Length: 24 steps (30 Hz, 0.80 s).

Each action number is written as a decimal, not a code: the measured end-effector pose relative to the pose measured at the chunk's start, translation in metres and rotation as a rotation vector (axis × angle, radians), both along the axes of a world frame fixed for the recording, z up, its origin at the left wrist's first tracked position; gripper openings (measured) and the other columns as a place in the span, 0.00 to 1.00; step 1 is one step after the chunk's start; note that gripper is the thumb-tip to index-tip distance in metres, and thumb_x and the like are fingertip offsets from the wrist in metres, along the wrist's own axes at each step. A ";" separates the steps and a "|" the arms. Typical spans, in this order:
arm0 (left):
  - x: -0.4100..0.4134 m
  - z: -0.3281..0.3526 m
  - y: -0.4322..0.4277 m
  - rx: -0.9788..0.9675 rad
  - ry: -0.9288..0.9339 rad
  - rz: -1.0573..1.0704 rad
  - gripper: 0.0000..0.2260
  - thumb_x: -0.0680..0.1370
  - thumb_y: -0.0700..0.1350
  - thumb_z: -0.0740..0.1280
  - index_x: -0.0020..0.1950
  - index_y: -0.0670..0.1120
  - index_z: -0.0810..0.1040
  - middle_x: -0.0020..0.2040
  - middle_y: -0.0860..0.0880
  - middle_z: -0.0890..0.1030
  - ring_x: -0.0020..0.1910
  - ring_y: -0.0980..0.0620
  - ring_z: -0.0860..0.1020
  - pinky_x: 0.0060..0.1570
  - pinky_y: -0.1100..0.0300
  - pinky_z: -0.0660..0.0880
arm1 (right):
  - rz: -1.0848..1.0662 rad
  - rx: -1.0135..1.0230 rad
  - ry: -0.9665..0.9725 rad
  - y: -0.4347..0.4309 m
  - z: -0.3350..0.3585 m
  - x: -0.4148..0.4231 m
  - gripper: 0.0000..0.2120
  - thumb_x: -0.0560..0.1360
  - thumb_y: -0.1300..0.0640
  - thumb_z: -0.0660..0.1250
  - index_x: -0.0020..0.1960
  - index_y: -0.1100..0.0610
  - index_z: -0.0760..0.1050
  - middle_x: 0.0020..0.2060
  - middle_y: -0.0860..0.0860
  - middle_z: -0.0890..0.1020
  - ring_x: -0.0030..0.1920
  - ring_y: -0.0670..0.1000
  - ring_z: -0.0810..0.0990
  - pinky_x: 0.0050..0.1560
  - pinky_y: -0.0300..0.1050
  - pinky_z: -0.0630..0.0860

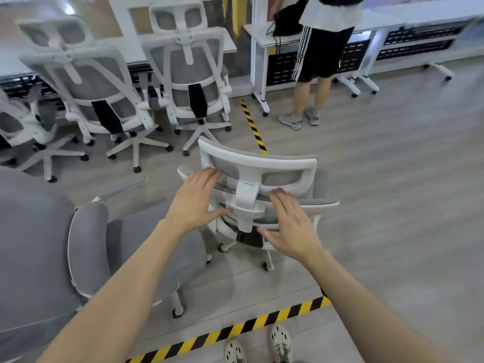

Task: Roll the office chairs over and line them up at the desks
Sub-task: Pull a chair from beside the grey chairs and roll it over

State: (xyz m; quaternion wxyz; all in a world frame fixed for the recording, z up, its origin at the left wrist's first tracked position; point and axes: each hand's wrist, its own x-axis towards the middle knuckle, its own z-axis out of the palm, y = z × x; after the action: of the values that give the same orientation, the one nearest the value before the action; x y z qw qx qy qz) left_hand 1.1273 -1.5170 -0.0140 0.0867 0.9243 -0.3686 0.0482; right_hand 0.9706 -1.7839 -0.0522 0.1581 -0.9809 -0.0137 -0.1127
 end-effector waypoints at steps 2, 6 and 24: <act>0.001 -0.005 -0.018 0.044 -0.010 -0.070 0.44 0.77 0.75 0.69 0.81 0.44 0.71 0.79 0.43 0.74 0.82 0.42 0.68 0.86 0.43 0.60 | -0.024 -0.054 0.100 -0.010 -0.006 0.011 0.54 0.76 0.28 0.71 0.87 0.61 0.57 0.87 0.57 0.60 0.88 0.57 0.54 0.89 0.58 0.51; -0.007 -0.021 -0.055 0.070 0.010 -0.106 0.46 0.78 0.78 0.63 0.82 0.44 0.71 0.79 0.45 0.74 0.82 0.42 0.67 0.87 0.45 0.58 | -0.013 -0.125 0.099 -0.045 -0.007 0.020 0.58 0.73 0.21 0.67 0.87 0.60 0.58 0.85 0.57 0.64 0.88 0.58 0.56 0.89 0.61 0.49; -0.028 -0.051 -0.061 -0.175 -0.086 0.083 0.47 0.71 0.81 0.72 0.73 0.44 0.78 0.69 0.47 0.80 0.72 0.43 0.76 0.82 0.44 0.65 | 0.150 -0.140 -0.099 -0.069 -0.020 0.056 0.55 0.67 0.18 0.71 0.77 0.60 0.75 0.73 0.56 0.77 0.77 0.61 0.73 0.85 0.64 0.59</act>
State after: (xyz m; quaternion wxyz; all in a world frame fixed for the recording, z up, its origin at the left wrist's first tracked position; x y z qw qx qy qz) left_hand 1.0995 -1.5781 -0.0647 0.1491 0.9247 -0.3279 0.1230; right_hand 1.0262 -1.8528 -0.0722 0.0961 -0.9790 -0.1027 -0.1476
